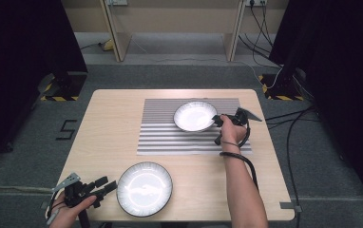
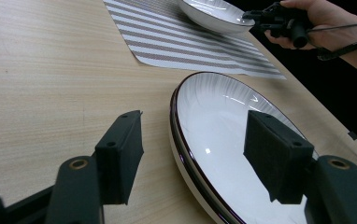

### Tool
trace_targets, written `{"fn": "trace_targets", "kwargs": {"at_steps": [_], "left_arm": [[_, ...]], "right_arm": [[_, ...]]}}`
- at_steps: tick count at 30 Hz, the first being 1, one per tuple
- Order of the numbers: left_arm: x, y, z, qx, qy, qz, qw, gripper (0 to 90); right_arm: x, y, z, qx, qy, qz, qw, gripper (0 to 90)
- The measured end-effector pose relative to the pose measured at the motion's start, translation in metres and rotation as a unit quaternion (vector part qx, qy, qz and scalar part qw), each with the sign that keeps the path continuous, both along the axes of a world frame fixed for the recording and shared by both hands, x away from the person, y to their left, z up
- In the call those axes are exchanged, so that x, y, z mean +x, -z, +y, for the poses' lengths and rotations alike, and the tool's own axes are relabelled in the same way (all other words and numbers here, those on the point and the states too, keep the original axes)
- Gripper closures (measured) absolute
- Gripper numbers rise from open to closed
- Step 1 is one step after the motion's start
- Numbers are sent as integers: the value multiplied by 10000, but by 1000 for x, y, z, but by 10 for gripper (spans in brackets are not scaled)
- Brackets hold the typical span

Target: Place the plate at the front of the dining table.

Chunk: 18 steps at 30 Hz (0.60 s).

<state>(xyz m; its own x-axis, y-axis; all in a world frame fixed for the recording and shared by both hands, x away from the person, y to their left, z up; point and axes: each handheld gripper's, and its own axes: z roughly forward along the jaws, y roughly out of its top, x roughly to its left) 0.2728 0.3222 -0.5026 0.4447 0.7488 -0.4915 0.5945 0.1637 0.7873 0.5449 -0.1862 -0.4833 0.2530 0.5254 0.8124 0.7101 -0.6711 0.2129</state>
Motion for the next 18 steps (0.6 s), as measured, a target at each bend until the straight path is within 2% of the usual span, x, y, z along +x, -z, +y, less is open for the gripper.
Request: {"fn": "trace_targets", "kwargs": {"at_steps": [3, 5, 8, 12, 18], "left_arm": [[0, 0, 0, 6, -7, -1, 10000, 368], [0, 0, 1, 7, -16, 1, 10000, 367], [0, 0, 1, -1, -11, -6, 10000, 367], [-1, 0, 1, 3, -13, -15, 10000, 368], [0, 0, -1, 2, 0, -21, 10000, 369]], "right_arm": [[0, 2, -1, -100, -20, 47, 9999, 767], [0, 3, -1, -37, 12, 36, 10000, 766], [0, 3, -1, -67, -5, 35, 10000, 768], [-1, 9, -2, -127, 63, 18, 9999, 778], [-5, 21, -8, -167, 131, 149, 9997, 777]]}}
